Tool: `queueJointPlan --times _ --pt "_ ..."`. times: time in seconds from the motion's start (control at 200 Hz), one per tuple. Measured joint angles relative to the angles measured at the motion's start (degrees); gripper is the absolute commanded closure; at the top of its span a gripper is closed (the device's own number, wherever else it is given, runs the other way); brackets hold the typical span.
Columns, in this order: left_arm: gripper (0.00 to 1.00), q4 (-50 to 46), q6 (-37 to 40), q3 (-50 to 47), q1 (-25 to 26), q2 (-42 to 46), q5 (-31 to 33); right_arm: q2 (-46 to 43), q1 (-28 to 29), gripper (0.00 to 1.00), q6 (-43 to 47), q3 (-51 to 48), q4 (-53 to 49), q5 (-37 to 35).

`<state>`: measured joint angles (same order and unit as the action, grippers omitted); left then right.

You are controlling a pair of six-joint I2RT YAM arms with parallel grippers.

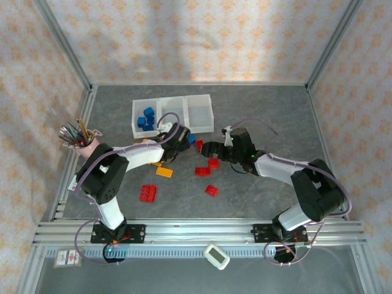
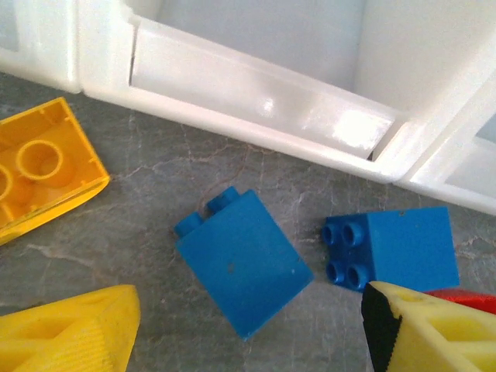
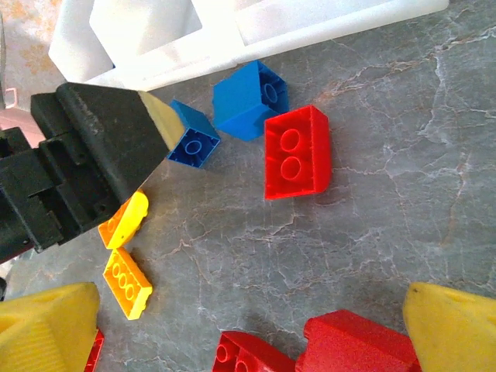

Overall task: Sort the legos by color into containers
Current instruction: Pick up the lego from the center of the table.

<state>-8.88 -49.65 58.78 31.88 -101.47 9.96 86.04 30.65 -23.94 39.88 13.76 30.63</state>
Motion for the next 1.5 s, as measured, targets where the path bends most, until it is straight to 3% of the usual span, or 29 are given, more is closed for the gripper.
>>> queueJointPlan --times 0.546,0.841,0.986,1.311,1.502 --pt "0.45 1.1 -2.8 3.0 -2.4 -5.7 2.6 0.5 -0.5 0.00 0.4 1.4 0.0 0.0" --pt "0.65 2.5 -2.7 2.7 -2.6 -5.9 2.5 0.8 -0.5 0.00 0.4 1.4 -0.1 0.0" --pt "0.68 2.8 -2.3 1.9 -2.6 -5.1 2.3 0.8 -0.5 0.00 1.0 1.7 -1.4 0.0" --pt "0.70 2.5 -0.9 -5.0 -1.3 5.9 -1.2 -0.1 -0.5 0.00 4.8 6.6 -8.1 -1.7" --pt "0.70 -0.9 2.1 -5.9 -1.8 17.0 1.4 -0.4 0.7 0.00 6.9 10.1 -11.8 -3.2"
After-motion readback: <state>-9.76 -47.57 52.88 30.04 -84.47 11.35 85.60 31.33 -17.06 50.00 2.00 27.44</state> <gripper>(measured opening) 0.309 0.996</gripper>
